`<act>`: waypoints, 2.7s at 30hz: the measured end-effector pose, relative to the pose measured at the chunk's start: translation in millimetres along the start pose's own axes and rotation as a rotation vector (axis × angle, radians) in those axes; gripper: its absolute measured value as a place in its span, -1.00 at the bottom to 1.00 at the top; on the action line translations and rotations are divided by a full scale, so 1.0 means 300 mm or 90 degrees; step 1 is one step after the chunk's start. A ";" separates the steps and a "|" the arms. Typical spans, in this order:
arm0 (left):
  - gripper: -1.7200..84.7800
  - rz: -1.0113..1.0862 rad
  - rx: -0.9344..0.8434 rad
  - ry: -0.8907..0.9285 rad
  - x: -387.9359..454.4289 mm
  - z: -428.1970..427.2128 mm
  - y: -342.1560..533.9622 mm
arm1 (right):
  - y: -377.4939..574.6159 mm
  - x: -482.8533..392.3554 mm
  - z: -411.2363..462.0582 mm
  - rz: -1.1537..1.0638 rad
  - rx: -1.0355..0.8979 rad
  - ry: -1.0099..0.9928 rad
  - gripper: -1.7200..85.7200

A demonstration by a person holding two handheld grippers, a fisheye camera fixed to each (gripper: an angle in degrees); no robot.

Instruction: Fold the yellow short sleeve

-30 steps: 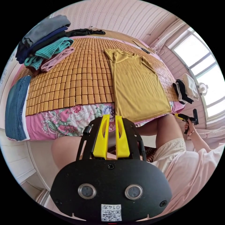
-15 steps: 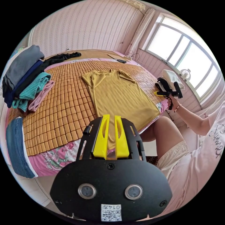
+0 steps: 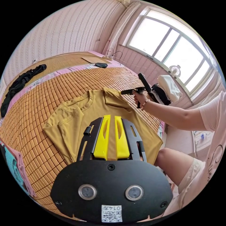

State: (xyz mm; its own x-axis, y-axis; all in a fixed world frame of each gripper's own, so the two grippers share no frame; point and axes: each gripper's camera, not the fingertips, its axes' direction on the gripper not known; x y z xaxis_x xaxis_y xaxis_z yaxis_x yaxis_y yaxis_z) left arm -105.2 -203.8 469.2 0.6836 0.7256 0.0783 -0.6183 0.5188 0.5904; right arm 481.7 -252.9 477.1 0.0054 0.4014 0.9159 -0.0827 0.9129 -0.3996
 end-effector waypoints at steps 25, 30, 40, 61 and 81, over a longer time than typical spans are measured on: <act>-0.90 0.363 -0.290 0.050 0.464 1.169 -0.707 | 0.170 0.387 -0.150 0.291 0.036 -0.125 -0.92; -0.97 0.377 -0.258 0.057 0.520 1.151 -0.738 | 0.147 0.403 -0.148 0.291 0.052 -0.136 -0.94; -0.79 0.289 -0.170 0.053 0.470 0.979 -0.780 | 0.096 0.362 -0.040 0.284 0.022 -0.111 -0.96; -0.81 -0.203 -0.064 -0.256 -0.083 0.005 0.058 | -0.217 -0.748 0.472 -0.257 -0.093 -0.250 -0.79; -0.93 -0.263 -0.012 -0.261 -0.235 -0.261 -0.068 | -0.300 -1.182 0.882 -0.366 -0.111 -0.171 -0.95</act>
State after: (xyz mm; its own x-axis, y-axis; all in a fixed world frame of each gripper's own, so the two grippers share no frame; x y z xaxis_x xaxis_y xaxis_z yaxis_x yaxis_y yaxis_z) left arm -171.2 -230.1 388.9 0.9617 0.2290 0.1504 -0.2720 0.7322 0.6244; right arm 223.5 -496.8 198.3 -0.2500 -0.1650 0.9541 0.0226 0.9841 0.1762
